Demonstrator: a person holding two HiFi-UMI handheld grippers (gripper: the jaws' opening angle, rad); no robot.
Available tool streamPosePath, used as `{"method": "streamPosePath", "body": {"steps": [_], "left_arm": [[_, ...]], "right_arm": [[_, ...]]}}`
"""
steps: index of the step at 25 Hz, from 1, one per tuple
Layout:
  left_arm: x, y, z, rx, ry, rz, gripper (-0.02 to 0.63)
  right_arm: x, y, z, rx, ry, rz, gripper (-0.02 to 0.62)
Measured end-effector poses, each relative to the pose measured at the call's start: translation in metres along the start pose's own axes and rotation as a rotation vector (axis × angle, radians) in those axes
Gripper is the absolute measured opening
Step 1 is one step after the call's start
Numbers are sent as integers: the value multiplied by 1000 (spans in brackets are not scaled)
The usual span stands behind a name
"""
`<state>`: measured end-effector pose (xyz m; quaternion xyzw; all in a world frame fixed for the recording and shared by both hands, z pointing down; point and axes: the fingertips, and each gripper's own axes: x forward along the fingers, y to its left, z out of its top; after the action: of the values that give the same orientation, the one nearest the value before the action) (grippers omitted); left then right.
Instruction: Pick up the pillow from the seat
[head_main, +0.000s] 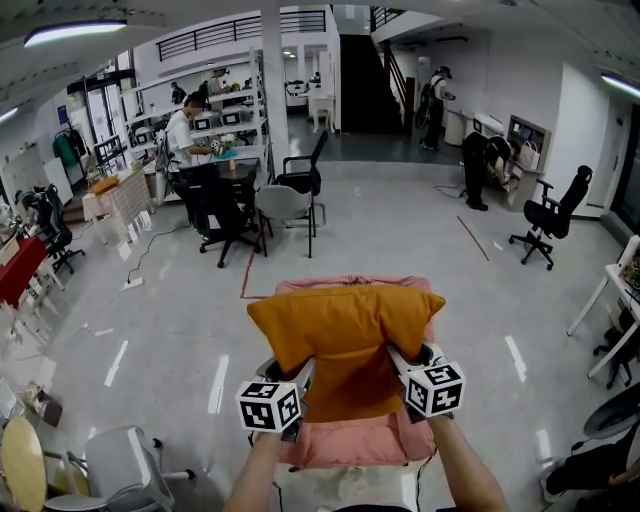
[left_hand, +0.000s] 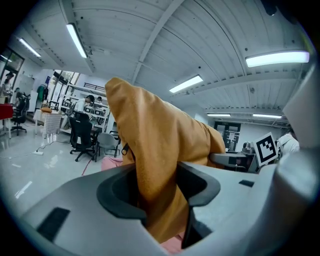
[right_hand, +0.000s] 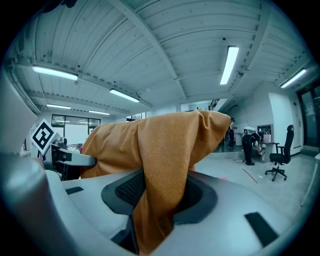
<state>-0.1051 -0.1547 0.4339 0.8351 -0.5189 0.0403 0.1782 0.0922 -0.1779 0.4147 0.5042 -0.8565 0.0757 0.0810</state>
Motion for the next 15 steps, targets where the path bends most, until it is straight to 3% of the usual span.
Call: {"method": "streamPosePath", "body": {"steps": [15], "left_arm": [[-60,-13,2,40,-47,17,216]], "right_arm": [[-43,40,4,-3,-33,3,179]]}}
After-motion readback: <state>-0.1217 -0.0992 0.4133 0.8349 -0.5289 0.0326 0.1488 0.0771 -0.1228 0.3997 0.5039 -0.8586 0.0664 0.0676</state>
